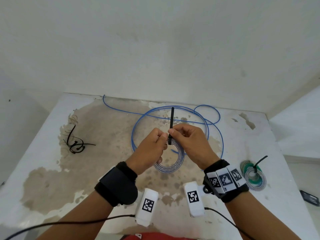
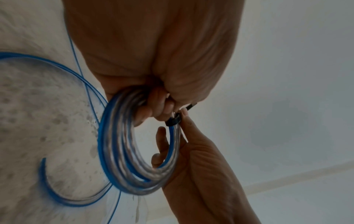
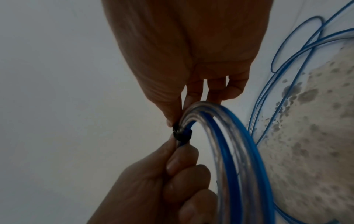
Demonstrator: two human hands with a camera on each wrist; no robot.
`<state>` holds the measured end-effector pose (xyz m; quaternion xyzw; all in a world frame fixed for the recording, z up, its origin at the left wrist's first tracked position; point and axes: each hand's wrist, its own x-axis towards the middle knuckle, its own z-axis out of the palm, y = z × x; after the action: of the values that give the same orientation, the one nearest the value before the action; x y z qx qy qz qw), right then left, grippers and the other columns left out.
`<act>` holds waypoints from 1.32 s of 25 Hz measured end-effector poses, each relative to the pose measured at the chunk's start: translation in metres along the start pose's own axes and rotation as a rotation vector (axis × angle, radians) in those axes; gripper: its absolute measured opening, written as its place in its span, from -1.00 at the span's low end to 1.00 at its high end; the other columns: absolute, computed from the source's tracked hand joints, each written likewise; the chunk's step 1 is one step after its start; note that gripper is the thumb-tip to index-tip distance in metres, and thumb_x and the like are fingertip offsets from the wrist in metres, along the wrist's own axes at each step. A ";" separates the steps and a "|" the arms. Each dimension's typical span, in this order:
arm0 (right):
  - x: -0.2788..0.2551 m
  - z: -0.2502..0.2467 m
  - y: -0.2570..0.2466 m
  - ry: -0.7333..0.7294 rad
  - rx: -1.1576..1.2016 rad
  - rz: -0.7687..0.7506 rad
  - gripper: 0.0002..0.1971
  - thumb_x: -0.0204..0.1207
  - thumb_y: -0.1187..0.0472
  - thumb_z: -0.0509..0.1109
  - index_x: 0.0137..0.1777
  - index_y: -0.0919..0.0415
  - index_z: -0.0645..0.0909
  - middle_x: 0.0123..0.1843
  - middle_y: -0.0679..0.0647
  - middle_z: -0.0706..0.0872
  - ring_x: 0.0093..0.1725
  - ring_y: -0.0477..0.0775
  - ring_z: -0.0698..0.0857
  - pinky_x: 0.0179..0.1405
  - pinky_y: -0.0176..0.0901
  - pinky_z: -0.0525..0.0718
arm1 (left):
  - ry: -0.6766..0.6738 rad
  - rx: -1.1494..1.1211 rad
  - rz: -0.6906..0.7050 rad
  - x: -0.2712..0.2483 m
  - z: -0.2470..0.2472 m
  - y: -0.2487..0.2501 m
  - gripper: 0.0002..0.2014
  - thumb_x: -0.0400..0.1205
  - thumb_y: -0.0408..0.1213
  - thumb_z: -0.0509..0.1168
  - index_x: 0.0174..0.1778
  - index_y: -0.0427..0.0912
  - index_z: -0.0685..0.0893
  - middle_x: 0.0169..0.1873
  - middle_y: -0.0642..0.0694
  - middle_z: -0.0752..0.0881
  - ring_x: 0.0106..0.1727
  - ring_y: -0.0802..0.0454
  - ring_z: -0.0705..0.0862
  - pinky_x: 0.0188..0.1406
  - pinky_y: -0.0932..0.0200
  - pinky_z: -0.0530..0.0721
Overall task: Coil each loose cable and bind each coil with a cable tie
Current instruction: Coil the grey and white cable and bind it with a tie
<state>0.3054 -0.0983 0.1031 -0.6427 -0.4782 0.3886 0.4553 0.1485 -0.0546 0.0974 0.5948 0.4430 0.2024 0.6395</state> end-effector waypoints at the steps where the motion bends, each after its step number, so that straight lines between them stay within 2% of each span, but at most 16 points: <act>1: 0.001 0.004 0.000 0.012 -0.025 -0.001 -0.84 0.61 -0.04 0.50 -0.10 0.01 0.80 -0.20 0.18 0.78 -0.25 0.13 0.66 -0.05 0.23 0.70 | 0.001 -0.010 0.008 0.000 -0.003 -0.002 -0.79 0.83 -0.11 0.09 -0.06 -0.12 0.44 -0.42 0.05 0.44 -0.55 0.22 0.36 -0.50 0.15 0.50; 4: 0.001 0.012 0.001 0.061 -0.058 0.021 -0.83 0.61 -0.04 0.48 -0.15 -0.01 0.76 -0.28 0.13 0.74 -0.29 0.09 0.63 -0.04 0.29 0.69 | 0.016 0.003 0.035 -0.002 -0.007 -0.005 -0.79 0.83 -0.10 0.11 -0.06 -0.13 0.44 -0.45 0.07 0.45 -0.54 0.18 0.36 -0.50 0.10 0.51; 7: -0.001 0.021 -0.003 0.120 -0.073 0.054 -0.82 0.61 -0.02 0.47 -0.20 -0.03 0.74 -0.33 0.08 0.78 -0.23 0.28 0.75 -0.02 0.30 0.73 | 0.006 0.052 0.073 -0.007 -0.012 -0.005 -0.78 0.82 -0.08 0.11 -0.03 -0.14 0.45 -0.43 0.05 0.49 -0.52 0.13 0.38 -0.45 0.01 0.55; 10: 0.002 0.027 -0.001 0.136 -0.085 0.068 -0.84 0.59 -0.05 0.47 -0.20 -0.08 0.74 -0.34 0.07 0.79 -0.24 0.23 0.79 -0.01 0.33 0.76 | 0.001 0.068 0.057 -0.008 -0.017 -0.004 -0.78 0.83 -0.08 0.10 0.04 -0.15 0.49 -0.39 0.02 0.52 -0.53 0.12 0.42 -0.43 0.04 0.60; 12: 0.002 0.029 0.002 0.128 -0.064 0.062 -0.84 0.59 -0.07 0.47 -0.16 -0.06 0.75 -0.34 0.06 0.76 -0.28 0.13 0.74 -0.02 0.31 0.77 | -0.020 0.050 0.025 -0.007 -0.018 -0.005 -0.78 0.83 -0.09 0.09 0.07 -0.17 0.51 -0.42 0.06 0.49 -0.55 0.12 0.41 -0.46 0.08 0.58; 14: 0.000 0.030 0.007 0.147 -0.092 0.015 -0.85 0.61 -0.02 0.48 -0.15 -0.04 0.75 -0.27 -0.02 0.76 -0.24 0.01 0.69 -0.03 0.13 0.74 | -0.071 0.026 -0.008 -0.005 -0.018 -0.005 -0.76 0.85 -0.11 0.06 0.07 -0.20 0.52 -0.48 0.10 0.44 -0.57 0.13 0.37 -0.49 0.12 0.53; 16: -0.004 0.031 0.012 0.202 -0.180 -0.061 -0.90 0.64 0.03 0.48 -0.13 -0.08 0.74 -0.15 -0.09 0.76 -0.16 -0.13 0.66 -0.07 -0.25 0.62 | -0.109 -0.006 -0.043 -0.004 -0.018 -0.005 -0.73 0.86 -0.14 0.03 0.05 -0.21 0.54 -0.49 0.09 0.39 -0.59 0.14 0.33 -0.52 0.16 0.49; 18: -0.007 0.034 0.012 0.227 -0.192 -0.084 -0.90 0.65 0.04 0.46 -0.10 -0.07 0.75 -0.12 -0.09 0.78 -0.13 -0.12 0.68 -0.12 -0.36 0.56 | -0.117 -0.034 -0.072 -0.005 -0.019 -0.001 -0.71 0.86 -0.10 0.03 0.02 -0.14 0.59 -0.48 0.06 0.37 -0.59 0.16 0.30 -0.54 0.18 0.46; 20: -0.005 0.035 0.014 0.196 -0.158 -0.037 -0.87 0.66 0.02 0.44 -0.10 -0.05 0.78 -0.14 -0.07 0.81 -0.14 -0.01 0.73 -0.10 -0.24 0.66 | -0.103 -0.032 -0.065 -0.004 -0.021 0.000 -0.67 0.83 0.00 0.08 0.06 -0.09 0.68 -0.49 0.08 0.37 -0.58 0.17 0.30 -0.56 0.20 0.47; 22: 0.000 0.033 0.010 0.152 -0.035 0.078 -0.83 0.66 0.01 0.45 -0.09 0.02 0.80 -0.15 -0.02 0.85 -0.12 0.09 0.79 -0.05 -0.09 0.74 | -0.083 0.004 -0.031 -0.003 -0.022 -0.001 -0.67 0.80 0.04 0.14 0.07 -0.08 0.72 -0.50 0.08 0.39 -0.57 0.16 0.31 -0.54 0.17 0.50; 24: 0.003 0.029 0.003 0.082 0.120 0.202 -0.79 0.67 0.05 0.45 -0.06 0.15 0.81 -0.14 0.02 0.86 -0.15 -0.03 0.79 -0.11 -0.22 0.72 | -0.069 0.020 -0.023 -0.001 -0.021 -0.001 -0.70 0.80 0.00 0.16 0.04 -0.07 0.73 -0.49 0.08 0.39 -0.57 0.15 0.31 -0.52 0.14 0.51; 26: 0.005 0.024 -0.002 0.053 0.159 0.198 -0.79 0.67 0.10 0.45 -0.09 0.23 0.78 -0.17 0.06 0.82 -0.21 -0.16 0.74 -0.22 -0.41 0.64 | -0.061 0.014 -0.028 0.000 -0.018 0.000 -0.70 0.80 0.01 0.17 0.01 -0.05 0.75 -0.50 0.08 0.38 -0.55 0.16 0.30 -0.52 0.14 0.50; 27: 0.006 0.023 -0.003 0.059 0.170 0.177 -0.80 0.67 0.14 0.46 -0.08 0.27 0.76 -0.18 0.10 0.81 -0.20 -0.15 0.75 -0.21 -0.42 0.65 | -0.056 0.012 -0.027 0.001 -0.017 0.000 -0.70 0.79 0.03 0.17 0.00 -0.04 0.74 -0.49 0.07 0.39 -0.54 0.15 0.30 -0.52 0.13 0.50; 29: 0.009 0.022 -0.003 0.094 0.187 0.162 -0.82 0.66 0.19 0.47 -0.04 0.33 0.76 -0.14 0.17 0.84 -0.17 -0.07 0.78 -0.09 -0.32 0.73 | -0.055 0.028 -0.015 0.003 -0.015 -0.001 -0.71 0.78 0.03 0.19 -0.03 -0.05 0.71 -0.47 0.03 0.39 -0.53 0.13 0.31 -0.51 0.10 0.51; 31: 0.013 0.023 -0.002 0.142 0.132 0.157 -0.85 0.64 0.17 0.49 -0.09 0.25 0.77 -0.16 0.12 0.86 -0.15 0.01 0.80 0.03 -0.12 0.78 | -0.067 0.062 -0.006 0.006 -0.012 -0.001 -0.73 0.79 -0.01 0.18 -0.01 -0.08 0.67 -0.46 0.01 0.40 -0.55 0.12 0.31 -0.51 0.09 0.52; 33: 0.014 0.025 -0.002 0.188 0.061 0.130 -0.84 0.61 0.15 0.50 -0.20 0.12 0.76 -0.24 0.04 0.84 -0.19 -0.01 0.80 -0.05 -0.09 0.77 | -0.064 0.095 0.002 0.010 -0.011 -0.001 -0.74 0.80 -0.03 0.18 -0.02 -0.12 0.63 -0.45 0.00 0.41 -0.56 0.11 0.31 -0.54 0.11 0.54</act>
<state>0.2846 -0.0785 0.0970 -0.6917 -0.3786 0.3698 0.4914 0.1445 -0.0400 0.0939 0.6311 0.4308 0.1626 0.6242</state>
